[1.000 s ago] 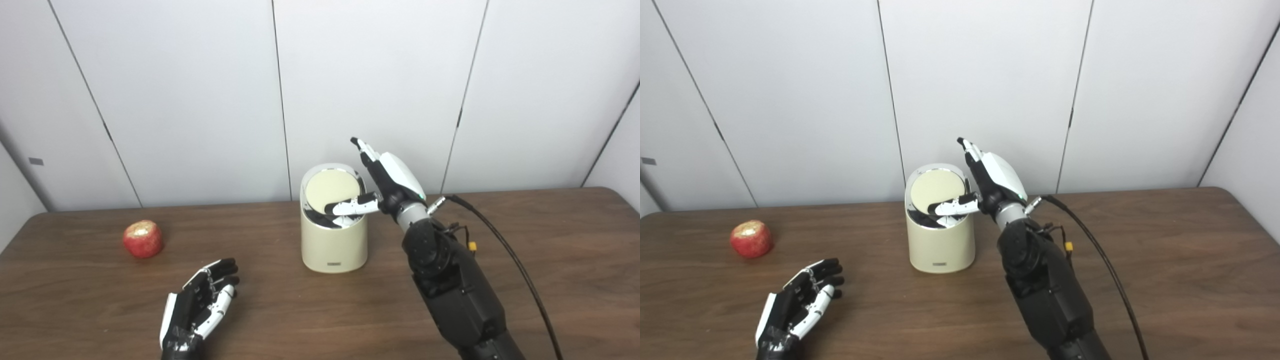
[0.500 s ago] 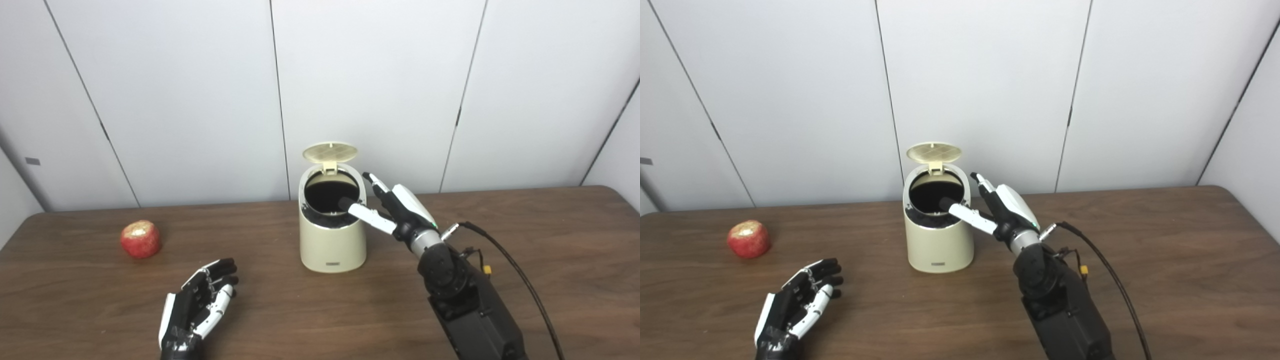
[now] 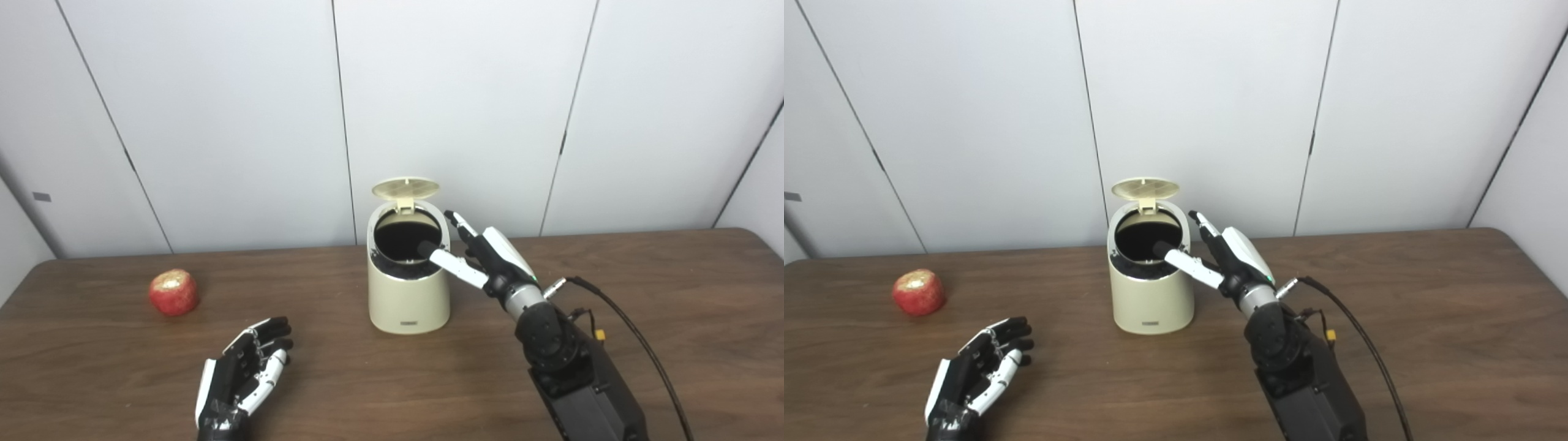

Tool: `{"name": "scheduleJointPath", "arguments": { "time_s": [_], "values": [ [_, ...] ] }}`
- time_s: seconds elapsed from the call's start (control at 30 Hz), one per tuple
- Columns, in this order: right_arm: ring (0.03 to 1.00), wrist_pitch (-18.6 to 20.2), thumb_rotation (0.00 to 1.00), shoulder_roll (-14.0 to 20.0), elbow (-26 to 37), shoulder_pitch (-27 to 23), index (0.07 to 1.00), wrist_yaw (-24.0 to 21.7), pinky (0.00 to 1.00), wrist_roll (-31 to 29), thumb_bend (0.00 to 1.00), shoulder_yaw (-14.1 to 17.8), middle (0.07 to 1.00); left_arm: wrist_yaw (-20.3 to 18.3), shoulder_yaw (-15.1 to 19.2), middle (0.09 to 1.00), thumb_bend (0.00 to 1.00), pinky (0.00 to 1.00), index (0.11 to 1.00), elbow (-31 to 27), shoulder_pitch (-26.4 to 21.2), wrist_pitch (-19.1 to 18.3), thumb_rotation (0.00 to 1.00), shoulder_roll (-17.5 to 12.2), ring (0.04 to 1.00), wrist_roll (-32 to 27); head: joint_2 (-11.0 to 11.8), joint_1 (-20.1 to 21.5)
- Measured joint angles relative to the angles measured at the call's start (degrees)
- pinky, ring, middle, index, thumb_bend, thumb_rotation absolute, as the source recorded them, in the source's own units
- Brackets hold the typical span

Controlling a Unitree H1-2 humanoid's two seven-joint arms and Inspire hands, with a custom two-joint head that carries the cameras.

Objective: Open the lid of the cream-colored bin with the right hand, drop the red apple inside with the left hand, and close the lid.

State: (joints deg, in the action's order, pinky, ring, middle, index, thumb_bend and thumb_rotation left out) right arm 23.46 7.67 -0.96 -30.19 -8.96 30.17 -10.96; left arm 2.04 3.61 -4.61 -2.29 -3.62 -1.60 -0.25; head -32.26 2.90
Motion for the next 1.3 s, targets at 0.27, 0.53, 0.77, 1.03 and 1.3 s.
{"name": "scheduleJointPath", "arguments": {
  "time_s": [0.27,0.53,0.77,1.03,1.3],
  "values": [
    [0.875,-10.8,1.0,-0.8,3.9,7.8,0.894,11.5,0.76,-1.3,0.6,4.2,0.91,0.1,0.0,0.743,0.28,0.67,0.73,0.6,-0.2,0.3,0.26,0.0,0.711,0.1,1.0,0.2],
    [0.82,-25.7,0.68,-2.2,2.2,16.1,0.837,25.1,0.73,-2.1,0.23,8.6,0.84,0.1,0.6,0.743,0.28,0.66,0.731,2.5,-0.8,2.4,0.23,-0.4,0.712,-0.1,2.2,0.6],
    [0.789,-41.7,0.53,-0.5,-1.9,22.7,0.759,26.1,0.73,-11.9,0.29,10.6,0.785,-0.2,1.1,0.746,0.27,0.67,0.737,3.4,-1.3,2.9,0.17,-0.6,0.722,-0.6,2.5,0.9],
    [0.738,-47.3,0.36,-0.1,-1.2,24.1,0.728,25.9,0.65,-13.2,0.26,11.8,0.746,-0.9,1.7,0.752,0.28,0.67,0.739,5.2,-1.5,5.3,0.18,-1.8,0.729,-1.4,2.6,1.1],
    [0.739,-47.0,0.38,-1.6,-0.8,24.5,0.716,26.8,0.66,-9.9,0.28,13.4,0.744,-0.6,1.8,0.735,0.33,0.62,0.726,6.2,-1.7,6.9,0.19,-2.8,0.699,-0.2,2.4,0.4]
  ]
}}
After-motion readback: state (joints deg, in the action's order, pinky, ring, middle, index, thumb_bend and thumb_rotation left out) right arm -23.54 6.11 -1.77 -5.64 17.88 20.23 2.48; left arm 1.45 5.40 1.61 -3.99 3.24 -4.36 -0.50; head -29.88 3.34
